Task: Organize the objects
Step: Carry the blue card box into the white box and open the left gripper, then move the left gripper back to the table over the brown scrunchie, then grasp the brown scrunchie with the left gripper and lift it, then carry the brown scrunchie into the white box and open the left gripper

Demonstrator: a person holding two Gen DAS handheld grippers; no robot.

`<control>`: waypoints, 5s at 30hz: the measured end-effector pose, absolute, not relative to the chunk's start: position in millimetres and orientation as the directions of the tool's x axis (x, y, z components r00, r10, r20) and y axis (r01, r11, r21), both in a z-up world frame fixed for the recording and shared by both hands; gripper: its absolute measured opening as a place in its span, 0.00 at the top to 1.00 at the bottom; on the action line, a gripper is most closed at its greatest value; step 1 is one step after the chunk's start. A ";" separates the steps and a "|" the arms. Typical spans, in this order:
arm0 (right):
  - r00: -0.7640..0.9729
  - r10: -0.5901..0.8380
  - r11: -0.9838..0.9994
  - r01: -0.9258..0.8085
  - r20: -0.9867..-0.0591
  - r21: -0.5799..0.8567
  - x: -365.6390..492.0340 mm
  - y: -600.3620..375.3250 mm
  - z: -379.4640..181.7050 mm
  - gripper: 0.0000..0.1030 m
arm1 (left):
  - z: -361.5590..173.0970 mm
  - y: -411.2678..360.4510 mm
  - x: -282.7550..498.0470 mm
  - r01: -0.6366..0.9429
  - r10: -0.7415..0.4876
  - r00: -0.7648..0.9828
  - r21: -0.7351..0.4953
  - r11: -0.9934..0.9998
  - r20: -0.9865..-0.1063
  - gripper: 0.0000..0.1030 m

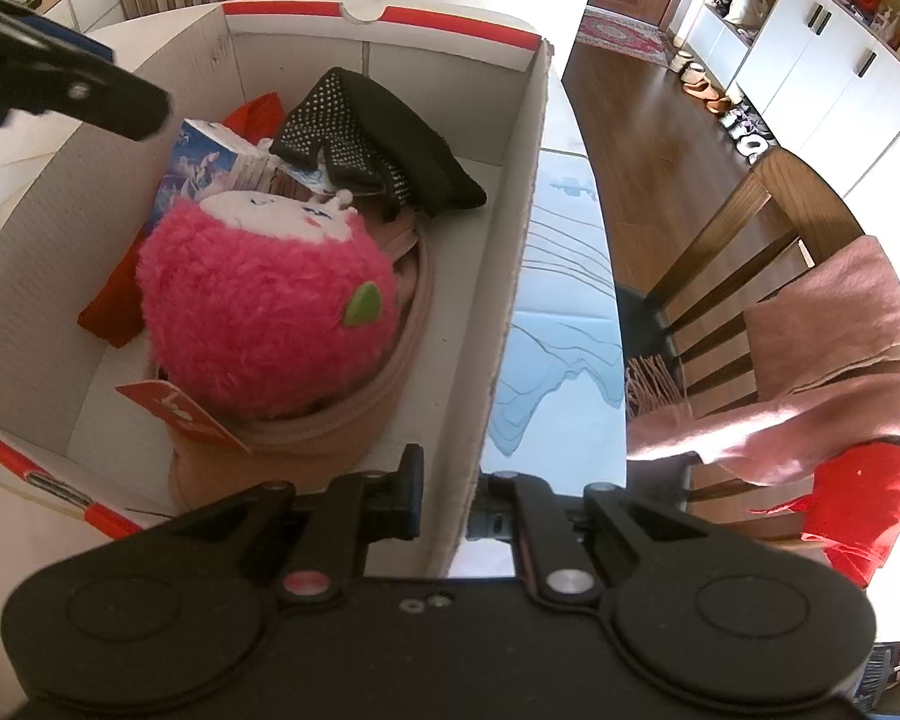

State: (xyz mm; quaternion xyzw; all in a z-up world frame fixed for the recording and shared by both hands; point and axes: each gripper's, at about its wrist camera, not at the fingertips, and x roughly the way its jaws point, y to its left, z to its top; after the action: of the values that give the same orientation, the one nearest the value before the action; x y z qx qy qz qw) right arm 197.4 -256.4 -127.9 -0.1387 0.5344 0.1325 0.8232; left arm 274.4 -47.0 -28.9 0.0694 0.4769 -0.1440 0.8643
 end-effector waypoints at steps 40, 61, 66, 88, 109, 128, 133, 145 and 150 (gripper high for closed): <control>0.395 0.064 0.908 -0.405 -0.917 -0.111 193.1 -252.6 -118.7 0.94 | -76.8 87.8 143.0 -0.014 -0.131 0.435 -0.152 0.988 -0.891 0.15; 0.396 0.068 0.908 -0.405 -0.916 -0.107 192.8 -253.0 -120.0 0.93 | -129.3 107.3 122.7 -0.237 -0.106 0.395 -0.213 0.948 -0.912 0.44; 0.396 0.068 0.908 -0.405 -0.916 -0.107 192.7 -253.2 -120.1 0.93 | -128.8 109.6 121.2 -0.269 -0.111 0.402 -0.233 0.935 -0.909 0.59; 0.397 0.068 0.908 -0.404 -0.915 -0.108 192.6 -253.5 -120.4 0.93 | -68.0 95.5 122.8 -0.121 -0.146 0.558 -0.255 0.959 -0.817 0.88; 0.398 0.071 0.908 -0.406 -0.915 -0.107 194.5 -252.8 -120.5 0.93 | 30.1 34.0 195.4 0.168 -0.291 0.660 -0.242 0.956 -0.692 0.88; 0.400 0.078 0.913 -0.396 -0.913 -0.095 194.4 -253.0 -120.8 0.94 | -13.0 -68.7 280.5 0.314 -0.358 0.555 -0.210 0.926 -0.751 0.88; 0.400 0.080 0.914 -0.395 -0.913 -0.093 194.1 -253.4 -121.1 0.94 | -29.9 -76.8 294.6 0.309 -0.353 0.533 -0.211 0.927 -0.769 0.88; 0.399 0.082 0.916 -0.391 -0.913 -0.089 193.9 -252.6 -122.0 0.94 | -68.0 -75.6 313.8 0.279 -0.285 0.482 -0.163 0.946 -0.829 0.87; 0.400 0.082 0.916 -0.392 -0.913 -0.090 193.8 -253.2 -122.0 0.94 | -78.7 -73.4 315.9 0.277 -0.266 0.456 -0.149 0.949 -0.849 0.87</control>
State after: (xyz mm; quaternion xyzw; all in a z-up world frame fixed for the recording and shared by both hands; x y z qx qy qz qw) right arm 193.8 -253.2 -122.0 -0.1468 0.5285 0.1437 0.8237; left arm 315.9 -73.4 -78.7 0.0055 0.4965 -0.1591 0.8533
